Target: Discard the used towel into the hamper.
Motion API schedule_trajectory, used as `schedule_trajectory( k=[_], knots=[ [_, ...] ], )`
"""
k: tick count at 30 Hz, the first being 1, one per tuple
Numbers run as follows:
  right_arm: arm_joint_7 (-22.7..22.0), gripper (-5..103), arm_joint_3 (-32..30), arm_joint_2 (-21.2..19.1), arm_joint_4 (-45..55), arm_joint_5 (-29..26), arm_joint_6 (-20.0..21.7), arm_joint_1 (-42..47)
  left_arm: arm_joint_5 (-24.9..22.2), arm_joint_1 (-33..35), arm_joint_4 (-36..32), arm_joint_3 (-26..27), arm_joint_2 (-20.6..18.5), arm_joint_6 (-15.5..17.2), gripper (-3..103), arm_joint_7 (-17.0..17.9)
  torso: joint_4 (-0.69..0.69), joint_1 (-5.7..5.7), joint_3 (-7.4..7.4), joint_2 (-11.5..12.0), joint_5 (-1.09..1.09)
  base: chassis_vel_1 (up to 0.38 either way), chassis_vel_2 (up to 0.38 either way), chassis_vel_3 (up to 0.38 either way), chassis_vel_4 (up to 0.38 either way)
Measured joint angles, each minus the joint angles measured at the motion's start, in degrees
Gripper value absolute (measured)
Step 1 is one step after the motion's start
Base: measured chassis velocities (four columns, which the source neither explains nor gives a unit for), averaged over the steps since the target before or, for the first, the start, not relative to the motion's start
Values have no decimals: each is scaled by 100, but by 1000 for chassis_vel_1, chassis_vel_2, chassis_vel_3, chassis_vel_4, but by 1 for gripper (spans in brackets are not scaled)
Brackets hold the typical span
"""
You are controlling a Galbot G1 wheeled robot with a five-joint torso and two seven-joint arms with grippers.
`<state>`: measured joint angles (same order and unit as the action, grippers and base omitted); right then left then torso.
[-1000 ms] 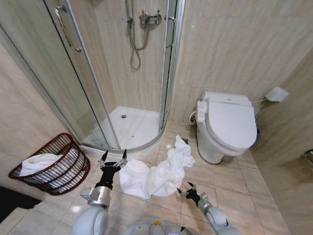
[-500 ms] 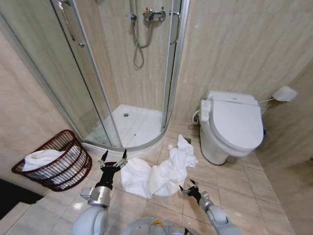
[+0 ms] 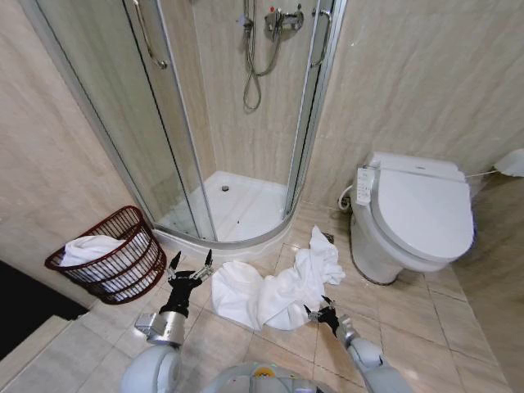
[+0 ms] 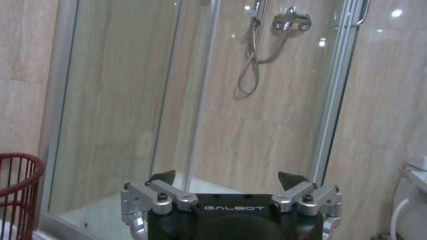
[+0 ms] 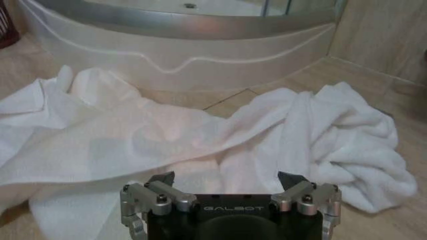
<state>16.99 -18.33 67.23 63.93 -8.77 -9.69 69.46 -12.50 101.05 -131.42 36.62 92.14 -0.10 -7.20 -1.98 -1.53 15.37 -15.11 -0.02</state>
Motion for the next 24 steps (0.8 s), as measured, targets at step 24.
schedule_trajectory(
  k=[24],
  knots=[
    [-1873,100,612,867,-354,-1390,1201,-1025,0,0,0,0,1,0,100,0,-2,146,-293,441,-1,14,15,12,14]
  ],
)
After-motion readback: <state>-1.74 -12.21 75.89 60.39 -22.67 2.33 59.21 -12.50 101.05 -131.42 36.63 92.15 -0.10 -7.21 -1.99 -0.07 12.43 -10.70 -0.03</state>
